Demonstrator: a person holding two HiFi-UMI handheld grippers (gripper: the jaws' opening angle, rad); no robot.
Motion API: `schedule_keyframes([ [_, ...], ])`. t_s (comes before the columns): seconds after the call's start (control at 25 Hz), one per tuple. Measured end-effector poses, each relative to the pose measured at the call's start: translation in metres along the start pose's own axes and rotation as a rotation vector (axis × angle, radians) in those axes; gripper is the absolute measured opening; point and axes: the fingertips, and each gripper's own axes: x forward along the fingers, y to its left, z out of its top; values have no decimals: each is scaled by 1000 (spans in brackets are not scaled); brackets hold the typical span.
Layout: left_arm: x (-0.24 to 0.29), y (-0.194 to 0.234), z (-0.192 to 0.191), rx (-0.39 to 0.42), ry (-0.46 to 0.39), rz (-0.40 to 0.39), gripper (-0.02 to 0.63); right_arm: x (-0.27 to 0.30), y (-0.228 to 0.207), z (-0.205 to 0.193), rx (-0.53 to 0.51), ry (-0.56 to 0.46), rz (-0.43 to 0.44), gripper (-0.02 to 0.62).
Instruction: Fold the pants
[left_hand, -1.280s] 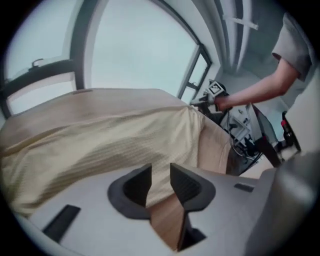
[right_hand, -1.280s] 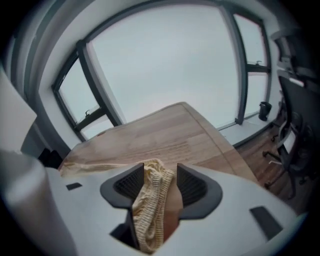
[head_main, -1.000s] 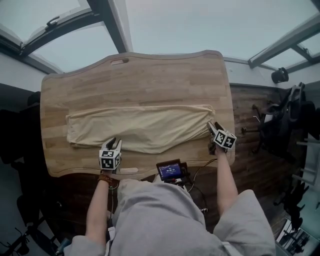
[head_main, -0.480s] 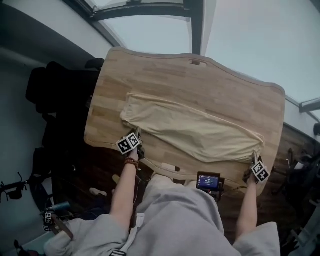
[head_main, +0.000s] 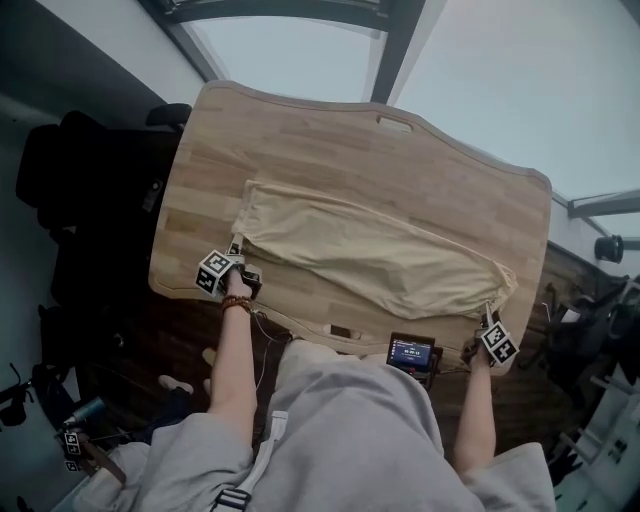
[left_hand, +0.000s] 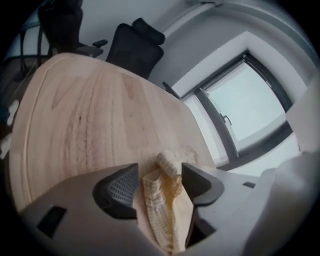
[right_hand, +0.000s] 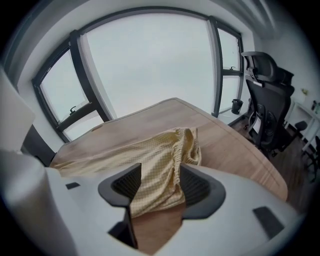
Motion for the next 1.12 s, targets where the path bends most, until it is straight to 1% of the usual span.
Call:
schedule_keyframes([
  [0.08,6,1,4,-93,-6,-5,262,-9,10,-4,9,-3,-15,244],
  [0.12,8,1,6,-115,-4,-6,261,-12,15,-7,12,-2,-20,244],
  [0.2,12,-3,7,-120,21,-20,255,-19,24,-14,7,6,-28,244],
  [0.24,14,-6,5,-107,45,-29,216,-21,28,-18,1,11,-32,244],
  [0.28,16,-9,3,-88,71,-33,132,-23,33,-23,-4,17,-35,244],
  [0.32,17,-10,1,-67,95,-32,77,-24,37,-27,-6,23,-39,244],
  [0.36,19,-9,0,-49,116,-31,51,-23,41,-32,-5,29,-41,244],
  [0.44,20,-6,2,-26,146,-22,46,-19,51,-43,3,41,-39,244],
  [0.52,18,0,1,6,170,23,58,-15,59,-49,10,45,-33,244],
  [0.6,15,3,-4,51,185,67,155,-16,62,-53,24,44,-32,244],
  [0.64,13,3,-7,63,187,76,180,-18,62,-54,33,43,-33,244],
  [0.68,12,3,-9,70,186,81,184,-19,62,-56,40,42,-33,244],
  [0.76,13,4,-11,88,193,89,171,-22,61,-60,49,41,-32,244],
  [0.84,17,4,-11,105,211,96,122,-23,60,-63,58,39,-32,243],
  [0.88,17,3,-11,100,216,92,79,-24,59,-64,63,38,-32,242],
  [0.92,17,2,-10,87,214,85,60,-24,58,-65,68,39,-30,242],
  [1.0,15,-2,-7,65,197,65,46,-25,57,-68,76,40,-28,242],
  [1.04,14,-5,-5,67,186,55,43,-26,55,-68,80,38,-26,242],
  [1.12,9,-16,-2,96,163,26,38,-29,51,-67,90,34,-25,242],
])
